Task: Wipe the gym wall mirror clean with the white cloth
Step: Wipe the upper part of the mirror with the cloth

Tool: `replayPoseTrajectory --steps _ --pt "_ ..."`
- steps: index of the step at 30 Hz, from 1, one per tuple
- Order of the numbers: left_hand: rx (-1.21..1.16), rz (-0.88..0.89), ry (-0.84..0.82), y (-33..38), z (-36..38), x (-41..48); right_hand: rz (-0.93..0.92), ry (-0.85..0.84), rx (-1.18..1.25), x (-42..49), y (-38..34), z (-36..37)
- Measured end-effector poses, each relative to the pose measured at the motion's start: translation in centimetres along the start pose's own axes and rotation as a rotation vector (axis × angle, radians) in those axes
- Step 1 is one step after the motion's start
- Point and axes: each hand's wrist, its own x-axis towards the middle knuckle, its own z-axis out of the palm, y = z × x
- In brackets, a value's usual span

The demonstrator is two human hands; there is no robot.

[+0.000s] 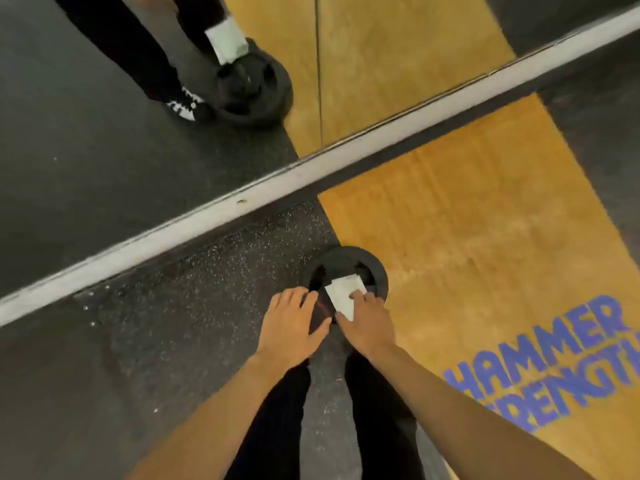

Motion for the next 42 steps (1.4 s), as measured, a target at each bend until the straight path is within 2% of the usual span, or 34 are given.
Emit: replayPoseTrajectory --steps 2,5,11,18,21,23,27,31,34,38,42 --pt "-0.016 -0.071 -0.024 -0.5 4.3 1.7 0.013 -0.011 -0.009 4.1 1.6 3.2" --pt "-0.048 -0.142 0.0 -1.0 10.5 3.4 0.158 0.038 0.024 8.9 4.4 7.4" --pt "-0.065 -0.108 0.074 -2.5 18.4 6.3 0.324 0.243 0.103 14.9 7.3 14.9" --pt "-0.048 -0.121 0.028 -4.0 19.6 7.5 0.266 0.581 0.162 15.7 7.7 18.0" --pt "-0.068 -0.115 0.046 -3.7 17.9 7.8 0.185 0.607 0.217 15.4 7.0 17.0" --pt "-0.094 -0.134 0.072 -3.4 15.8 8.3 0.174 0.571 0.362 14.9 5.5 14.8" --pt "-0.129 -0.113 0.202 -2.5 7.9 10.1 0.169 0.569 0.685 12.3 2.0 7.5" --pt "-0.13 0.047 0.404 0.0 -6.3 12.2 -0.034 0.699 0.74 7.4 -2.7 -5.5" --pt "-0.15 0.189 0.602 3.3 -20.1 13.1 -0.143 0.929 0.738 1.7 -7.2 -18.1" --pt "-0.125 0.383 0.977 8.6 -40.2 13.8 -0.342 1.248 0.633 -5.9 -13.7 -36.1" --pt "0.061 0.486 1.305 14.8 -60.5 12.7 -0.62 1.563 0.481 -14.5 -20.0 -54.1"
